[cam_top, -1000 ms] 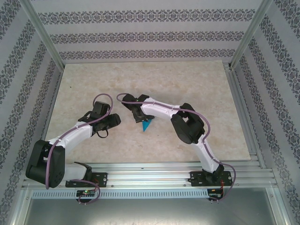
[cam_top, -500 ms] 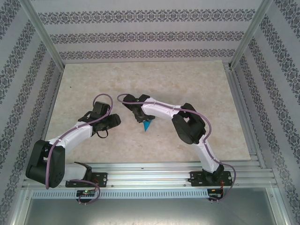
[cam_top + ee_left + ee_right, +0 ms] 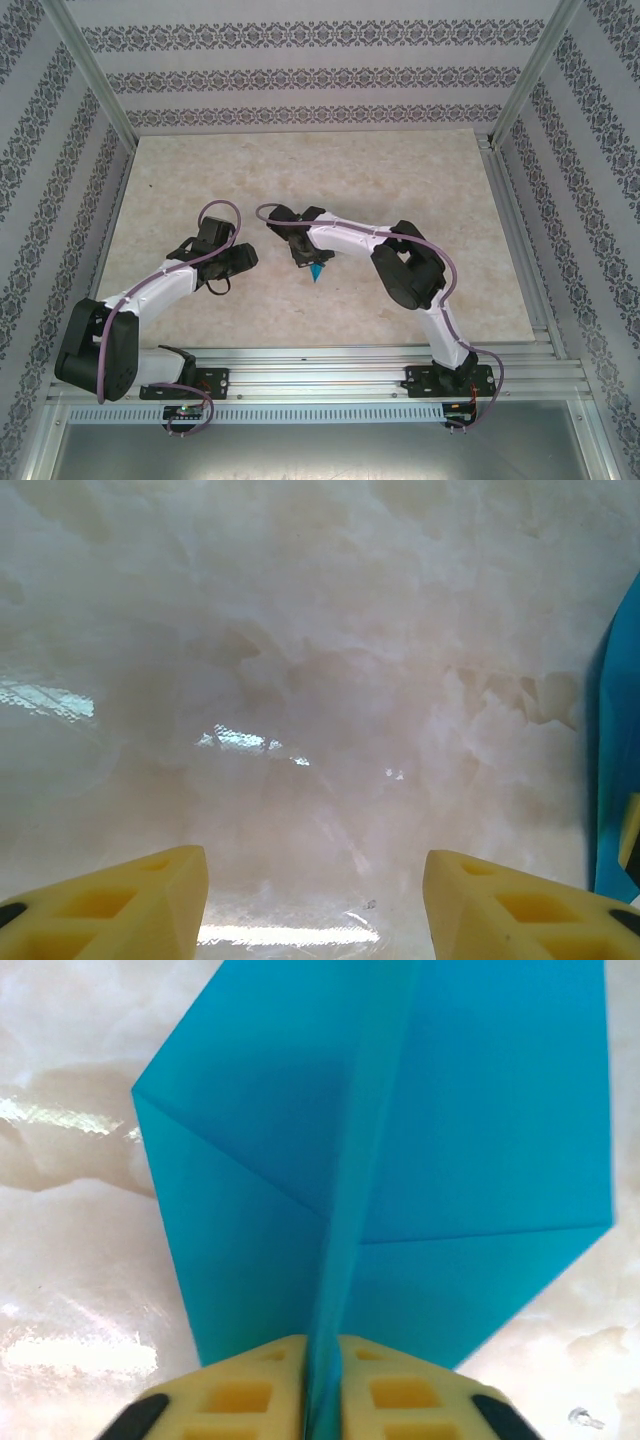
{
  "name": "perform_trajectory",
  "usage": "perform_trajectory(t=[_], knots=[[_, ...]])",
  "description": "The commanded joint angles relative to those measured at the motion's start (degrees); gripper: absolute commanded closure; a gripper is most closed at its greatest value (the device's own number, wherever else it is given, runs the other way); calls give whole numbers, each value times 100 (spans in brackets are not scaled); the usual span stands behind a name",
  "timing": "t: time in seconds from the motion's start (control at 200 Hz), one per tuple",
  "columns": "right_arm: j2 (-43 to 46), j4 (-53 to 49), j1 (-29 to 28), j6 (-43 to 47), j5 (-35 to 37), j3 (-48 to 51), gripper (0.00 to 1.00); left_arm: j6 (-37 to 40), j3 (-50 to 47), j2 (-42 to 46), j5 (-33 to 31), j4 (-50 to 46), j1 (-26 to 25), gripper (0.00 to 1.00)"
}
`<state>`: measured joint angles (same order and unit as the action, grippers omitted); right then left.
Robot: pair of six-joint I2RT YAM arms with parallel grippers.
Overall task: Fold a paper plane with a square sheet of paper (fold left side to right side)
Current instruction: Pick up the paper plane at the center of the table, then place the paper plane at the top-center of the table.
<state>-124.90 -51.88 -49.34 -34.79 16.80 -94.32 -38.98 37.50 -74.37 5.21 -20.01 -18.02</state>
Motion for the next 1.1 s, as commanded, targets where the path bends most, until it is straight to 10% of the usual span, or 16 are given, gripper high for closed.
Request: perform_trajectory(t=[0.0,0.43,1.094], knots=[[523,458,147,3,-221,292,93,225,9,327,-153,-198,13,39],[1329,1467,2134,2016,-1477,458,100,625,-126,2068,-897,-863,20,0],[-1766,-122,3238,2791,-1659,-3308,86,831,-523,3510,-1391,-1569,53,0]])
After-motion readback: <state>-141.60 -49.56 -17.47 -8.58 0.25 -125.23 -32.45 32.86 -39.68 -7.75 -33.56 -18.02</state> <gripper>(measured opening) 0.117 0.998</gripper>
